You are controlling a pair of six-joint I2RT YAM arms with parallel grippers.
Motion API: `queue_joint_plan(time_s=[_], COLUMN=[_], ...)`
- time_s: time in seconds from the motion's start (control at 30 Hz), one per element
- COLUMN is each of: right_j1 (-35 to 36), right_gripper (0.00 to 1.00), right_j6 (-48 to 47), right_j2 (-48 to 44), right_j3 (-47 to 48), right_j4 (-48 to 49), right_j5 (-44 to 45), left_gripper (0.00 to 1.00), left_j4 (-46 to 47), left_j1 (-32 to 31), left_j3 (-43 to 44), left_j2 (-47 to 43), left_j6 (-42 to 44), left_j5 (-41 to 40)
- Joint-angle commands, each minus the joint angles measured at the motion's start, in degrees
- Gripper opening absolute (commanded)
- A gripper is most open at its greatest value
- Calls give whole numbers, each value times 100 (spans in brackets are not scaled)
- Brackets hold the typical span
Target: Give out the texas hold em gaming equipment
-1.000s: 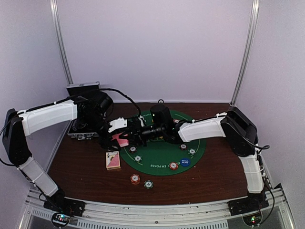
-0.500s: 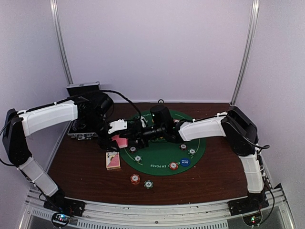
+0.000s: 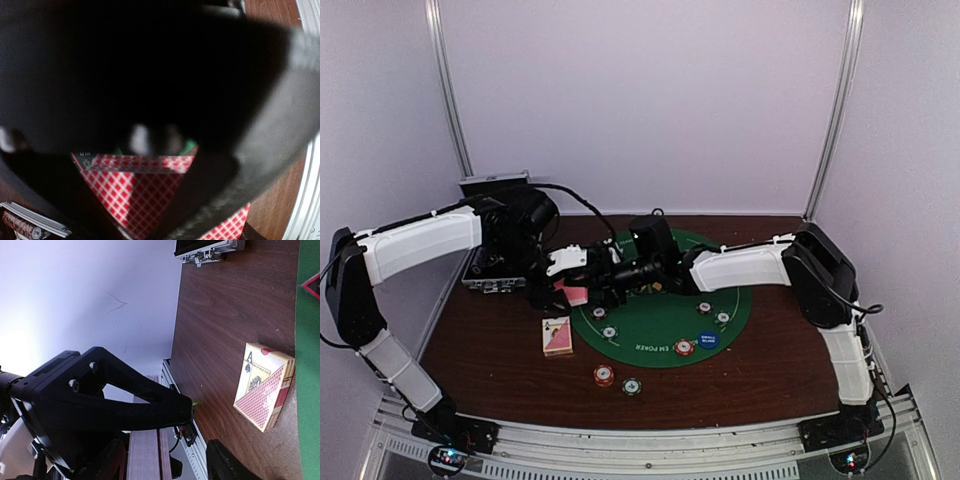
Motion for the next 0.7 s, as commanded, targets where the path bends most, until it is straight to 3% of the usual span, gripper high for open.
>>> queue_joint_plan(time_s=[0.0,0.13,0.27,0.43,0.67], right_j1=[55,52,11,-9,-10], right_gripper=[55,28,9,1,0], right_j6=[257,657,1323,1712,1810], right_j2=[204,269,306,278,189], right_j3=[93,-40,-304,-503,-619], right_j4=[431,1002,2064,2772,3003], right_j5=[-247,-292,-264,-282,-238], left_gripper=[40,50,78,89,89], left_j4=[7,-24,-35,10,-145], left_j1=[-35,-34,-33,70,178], left_j3=[231,231,131,68,-17], left_j2=[51,51,-58,-172,-232], left_j6=[-82,-121,-271,-462,-384], left_j5=[67,67,221,558,1086])
